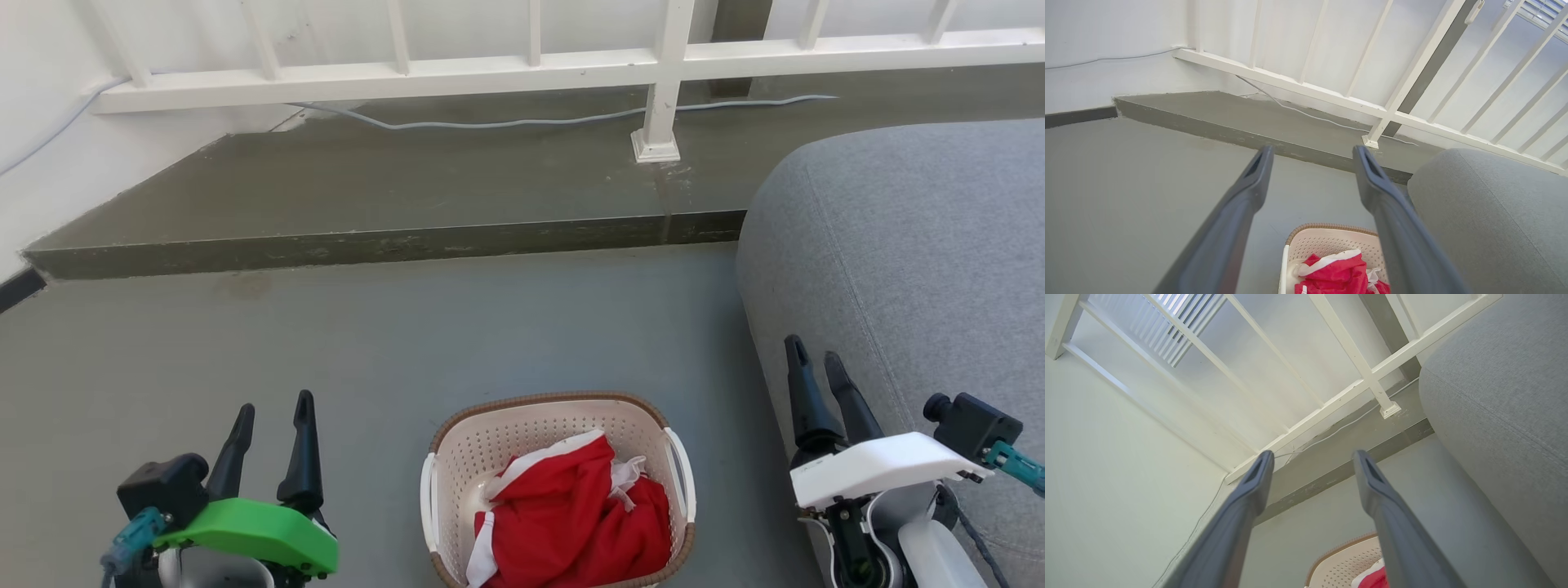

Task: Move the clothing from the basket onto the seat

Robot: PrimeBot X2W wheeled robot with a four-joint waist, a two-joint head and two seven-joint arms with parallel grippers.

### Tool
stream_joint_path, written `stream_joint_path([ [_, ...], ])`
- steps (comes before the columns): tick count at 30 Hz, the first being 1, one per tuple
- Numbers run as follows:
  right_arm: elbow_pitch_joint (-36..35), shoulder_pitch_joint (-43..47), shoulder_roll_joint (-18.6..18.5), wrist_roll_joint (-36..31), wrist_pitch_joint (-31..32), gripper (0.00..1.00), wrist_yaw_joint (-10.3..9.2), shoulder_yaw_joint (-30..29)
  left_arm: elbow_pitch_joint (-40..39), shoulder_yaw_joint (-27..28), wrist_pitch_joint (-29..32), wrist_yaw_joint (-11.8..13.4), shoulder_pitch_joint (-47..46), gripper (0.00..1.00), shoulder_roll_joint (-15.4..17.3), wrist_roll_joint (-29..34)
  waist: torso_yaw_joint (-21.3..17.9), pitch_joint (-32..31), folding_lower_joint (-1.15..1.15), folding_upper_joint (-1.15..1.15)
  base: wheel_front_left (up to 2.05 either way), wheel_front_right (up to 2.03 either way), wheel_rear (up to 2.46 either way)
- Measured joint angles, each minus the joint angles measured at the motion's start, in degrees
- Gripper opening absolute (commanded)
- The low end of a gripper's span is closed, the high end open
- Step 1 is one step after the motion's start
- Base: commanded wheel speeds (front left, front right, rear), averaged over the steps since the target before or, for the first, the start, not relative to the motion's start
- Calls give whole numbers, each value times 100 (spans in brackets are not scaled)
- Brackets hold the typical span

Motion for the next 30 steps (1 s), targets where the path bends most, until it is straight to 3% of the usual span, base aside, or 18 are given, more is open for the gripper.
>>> stream_joint_path([
  [30,-525,133,-42,-2299,-559,100,-415,606,-424,-322,-569,397,178,100,-1,2310,-62,-73,0,0,0,0,0],
])
